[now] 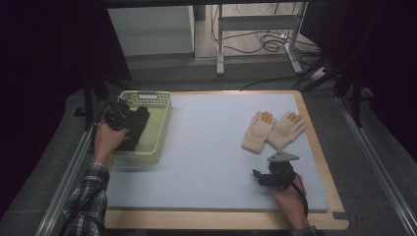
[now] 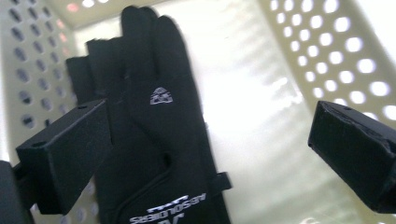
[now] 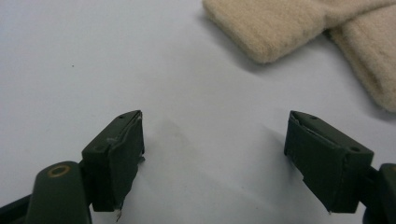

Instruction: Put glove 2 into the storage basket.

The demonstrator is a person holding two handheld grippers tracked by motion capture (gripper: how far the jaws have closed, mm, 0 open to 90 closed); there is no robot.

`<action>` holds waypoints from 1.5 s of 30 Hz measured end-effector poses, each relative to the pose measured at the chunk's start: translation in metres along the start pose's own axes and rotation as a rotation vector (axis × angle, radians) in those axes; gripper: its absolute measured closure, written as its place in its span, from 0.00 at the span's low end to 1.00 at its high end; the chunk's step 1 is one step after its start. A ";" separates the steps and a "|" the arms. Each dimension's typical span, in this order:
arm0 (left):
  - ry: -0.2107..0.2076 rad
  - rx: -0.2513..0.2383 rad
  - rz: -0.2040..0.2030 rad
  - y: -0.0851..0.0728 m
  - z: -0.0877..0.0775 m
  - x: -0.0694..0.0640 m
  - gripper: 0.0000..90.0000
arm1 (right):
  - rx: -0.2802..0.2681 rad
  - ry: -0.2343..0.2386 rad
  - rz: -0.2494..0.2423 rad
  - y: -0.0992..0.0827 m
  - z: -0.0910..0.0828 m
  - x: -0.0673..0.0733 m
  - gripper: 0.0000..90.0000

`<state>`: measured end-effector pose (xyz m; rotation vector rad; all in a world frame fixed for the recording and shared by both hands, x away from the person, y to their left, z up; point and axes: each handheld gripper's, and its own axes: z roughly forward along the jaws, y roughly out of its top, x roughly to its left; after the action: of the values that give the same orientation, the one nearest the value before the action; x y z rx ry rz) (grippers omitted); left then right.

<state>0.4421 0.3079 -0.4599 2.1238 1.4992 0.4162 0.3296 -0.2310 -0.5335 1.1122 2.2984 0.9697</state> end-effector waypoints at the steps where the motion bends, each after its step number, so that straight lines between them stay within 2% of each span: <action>1: -0.004 -0.007 0.007 0.000 -0.001 -0.002 0.00 | 0.000 0.000 0.000 0.000 0.000 0.000 0.22; 8: -0.036 -0.060 0.058 -0.001 -0.007 -0.019 0.00 | 0.000 0.000 0.001 0.000 0.000 0.000 0.22; 11: -0.038 -0.083 0.088 0.000 -0.010 -0.026 0.00 | 0.001 -0.001 0.000 0.000 0.000 0.000 0.22; 15: -0.063 -0.107 0.113 0.001 -0.013 -0.037 0.00 | 0.001 0.000 0.001 0.000 0.000 0.000 0.22; 24: -0.120 -0.163 0.184 0.002 -0.022 -0.069 0.00 | 0.002 0.000 0.001 0.000 0.000 0.000 0.22; 34: -0.188 -0.195 0.249 0.000 -0.024 -0.105 0.00 | 0.002 -0.001 0.002 0.000 0.000 0.000 0.21; 41: -0.229 -0.212 0.313 -0.002 -0.027 -0.133 0.00 | 0.003 -0.004 0.004 0.000 0.000 0.000 0.21; 45: -0.254 -0.222 0.332 -0.005 -0.026 -0.145 0.00 | 0.003 -0.005 0.005 0.000 0.000 0.000 0.20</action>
<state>0.3743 0.1787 -0.4354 2.1535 0.9188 0.3902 0.3299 -0.2311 -0.5336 1.1205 2.2954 0.9643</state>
